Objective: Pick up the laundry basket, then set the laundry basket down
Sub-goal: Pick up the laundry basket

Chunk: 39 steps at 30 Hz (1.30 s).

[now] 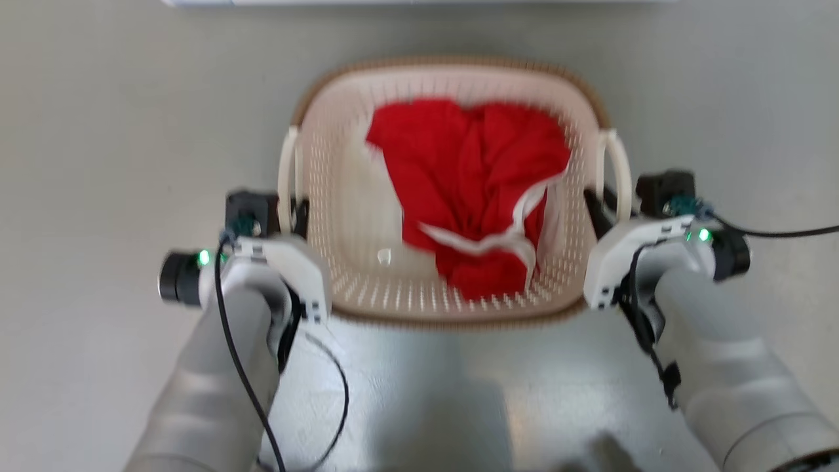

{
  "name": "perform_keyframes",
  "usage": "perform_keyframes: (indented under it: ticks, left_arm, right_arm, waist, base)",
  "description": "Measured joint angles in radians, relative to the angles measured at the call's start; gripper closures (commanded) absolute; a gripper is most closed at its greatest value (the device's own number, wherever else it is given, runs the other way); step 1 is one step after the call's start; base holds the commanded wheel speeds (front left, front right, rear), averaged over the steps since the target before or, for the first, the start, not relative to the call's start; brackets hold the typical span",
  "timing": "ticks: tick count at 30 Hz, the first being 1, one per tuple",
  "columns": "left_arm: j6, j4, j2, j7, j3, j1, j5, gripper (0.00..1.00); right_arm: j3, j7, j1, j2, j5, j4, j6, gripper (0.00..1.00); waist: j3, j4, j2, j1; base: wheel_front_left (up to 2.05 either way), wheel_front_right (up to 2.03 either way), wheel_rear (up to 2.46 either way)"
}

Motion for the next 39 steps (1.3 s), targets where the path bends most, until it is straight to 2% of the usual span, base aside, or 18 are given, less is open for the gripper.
perform_keyframes:
  ticks: [12,24,29,34,39]
  left_arm:
    - [0.000,0.064,0.001,0.005,-0.093,0.228,-0.086,1.00]
    - [0.002,0.075,0.008,0.005,-0.219,0.470,-0.190,1.00]
    - [0.016,0.075,0.012,0.009,-0.277,0.544,-0.234,1.00]
    - [0.031,0.065,0.017,0.018,-0.323,0.587,-0.271,1.00]
    - [0.045,0.055,0.024,0.018,-0.359,0.588,-0.305,1.00]
  right_arm:
    - [0.152,0.107,0.217,0.003,0.143,0.000,0.000,1.00]
    - [0.269,0.185,0.434,0.005,0.237,-0.028,-0.001,1.00]
    - [0.301,0.211,0.506,0.005,0.258,-0.036,-0.008,1.00]
    - [0.318,0.222,0.552,0.001,0.274,-0.049,-0.008,1.00]
    - [0.327,0.224,0.560,-0.002,0.279,-0.063,-0.009,1.00]
  waist:
    - [-0.278,-0.006,0.0000,-0.0001]
    - [-0.579,-0.027,0.0000,0.0000]
    - [-0.688,-0.036,0.0000,0.0000]
    - [-0.760,-0.042,0.0001,-0.0001]
    - [-0.780,-0.039,0.0000,0.0000]
  base:
    - [0.00,0.00,0.00]
    - [0.00,0.00,0.00]
    - [0.00,0.00,0.00]
    - [0.00,0.00,0.00]
    - [0.00,0.00,0.00]
